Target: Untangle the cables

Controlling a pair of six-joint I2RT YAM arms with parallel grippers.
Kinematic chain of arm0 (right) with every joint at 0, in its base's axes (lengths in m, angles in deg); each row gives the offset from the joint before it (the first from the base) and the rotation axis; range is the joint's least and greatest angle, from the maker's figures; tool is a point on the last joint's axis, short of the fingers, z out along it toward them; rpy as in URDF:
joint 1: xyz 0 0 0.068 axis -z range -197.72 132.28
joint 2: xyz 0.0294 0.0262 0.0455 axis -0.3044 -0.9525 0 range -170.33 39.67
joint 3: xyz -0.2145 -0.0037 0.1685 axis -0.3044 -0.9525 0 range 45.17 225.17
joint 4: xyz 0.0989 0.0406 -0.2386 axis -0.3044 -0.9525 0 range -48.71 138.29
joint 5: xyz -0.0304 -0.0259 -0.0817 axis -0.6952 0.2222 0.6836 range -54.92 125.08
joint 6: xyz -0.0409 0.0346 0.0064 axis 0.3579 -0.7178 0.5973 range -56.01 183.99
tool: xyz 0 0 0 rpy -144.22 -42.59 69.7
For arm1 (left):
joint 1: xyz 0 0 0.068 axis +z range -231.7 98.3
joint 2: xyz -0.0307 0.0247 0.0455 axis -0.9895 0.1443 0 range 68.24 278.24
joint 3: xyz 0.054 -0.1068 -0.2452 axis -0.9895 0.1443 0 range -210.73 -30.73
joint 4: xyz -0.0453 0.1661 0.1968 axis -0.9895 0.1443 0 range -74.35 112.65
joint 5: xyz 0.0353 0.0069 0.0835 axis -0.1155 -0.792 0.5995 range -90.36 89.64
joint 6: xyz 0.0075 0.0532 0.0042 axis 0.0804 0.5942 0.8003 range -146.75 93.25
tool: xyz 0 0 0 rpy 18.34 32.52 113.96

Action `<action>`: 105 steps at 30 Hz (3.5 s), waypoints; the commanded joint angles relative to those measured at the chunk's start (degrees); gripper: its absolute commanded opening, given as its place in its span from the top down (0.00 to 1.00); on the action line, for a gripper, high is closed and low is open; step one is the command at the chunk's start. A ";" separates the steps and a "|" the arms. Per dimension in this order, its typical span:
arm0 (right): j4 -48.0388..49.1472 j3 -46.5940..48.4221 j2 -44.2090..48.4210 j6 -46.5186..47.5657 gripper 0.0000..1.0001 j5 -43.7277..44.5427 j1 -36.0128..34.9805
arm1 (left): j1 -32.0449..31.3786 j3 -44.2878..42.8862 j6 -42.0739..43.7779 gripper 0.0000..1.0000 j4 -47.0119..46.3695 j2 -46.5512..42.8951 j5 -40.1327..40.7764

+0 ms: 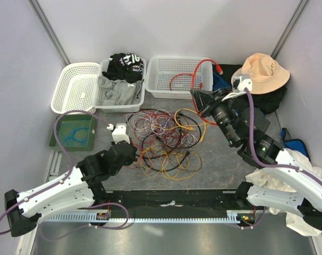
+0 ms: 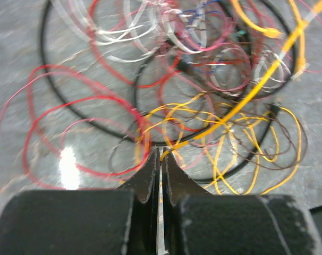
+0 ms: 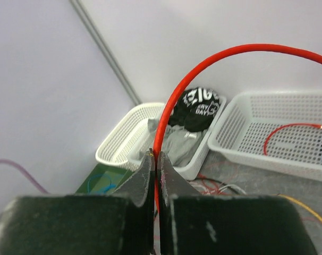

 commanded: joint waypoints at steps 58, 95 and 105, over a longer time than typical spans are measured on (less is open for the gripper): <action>7.44 24.70 -39.92 -12.29 1.00 -18.24 33.04 | 11.02 -39.01 12.15 0.98 14.66 -0.40 4.30; 8.40 72.96 -85.90 -18.02 1.00 -27.04 31.55 | 11.11 -33.99 15.04 0.98 8.94 5.95 -0.45; 14.01 56.29 -74.61 -10.72 0.05 -24.85 30.41 | 11.20 -33.99 15.04 0.98 8.67 5.51 -0.71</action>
